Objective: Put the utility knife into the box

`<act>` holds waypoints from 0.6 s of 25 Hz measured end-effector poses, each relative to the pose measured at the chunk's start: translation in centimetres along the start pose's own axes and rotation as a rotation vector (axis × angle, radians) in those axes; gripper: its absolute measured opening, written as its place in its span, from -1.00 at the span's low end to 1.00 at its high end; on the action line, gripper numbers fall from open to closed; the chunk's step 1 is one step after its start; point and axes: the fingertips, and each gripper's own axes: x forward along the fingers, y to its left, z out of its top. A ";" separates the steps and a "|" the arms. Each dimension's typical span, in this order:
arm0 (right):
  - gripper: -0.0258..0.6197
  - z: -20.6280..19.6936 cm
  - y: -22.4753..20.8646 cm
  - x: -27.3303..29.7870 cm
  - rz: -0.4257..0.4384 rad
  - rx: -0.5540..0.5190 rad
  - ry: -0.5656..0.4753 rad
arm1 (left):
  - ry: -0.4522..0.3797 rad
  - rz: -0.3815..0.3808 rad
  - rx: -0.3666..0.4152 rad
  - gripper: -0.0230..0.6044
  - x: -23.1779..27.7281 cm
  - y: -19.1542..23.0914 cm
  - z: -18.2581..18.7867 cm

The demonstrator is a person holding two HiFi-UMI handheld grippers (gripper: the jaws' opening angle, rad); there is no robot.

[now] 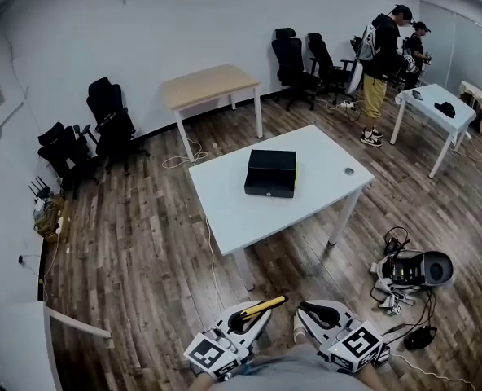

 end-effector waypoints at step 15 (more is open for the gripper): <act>-0.82 3.7 -13.1 2.9 -0.019 0.009 -0.010 | 0.027 0.008 0.012 -0.72 11.3 6.2 1.9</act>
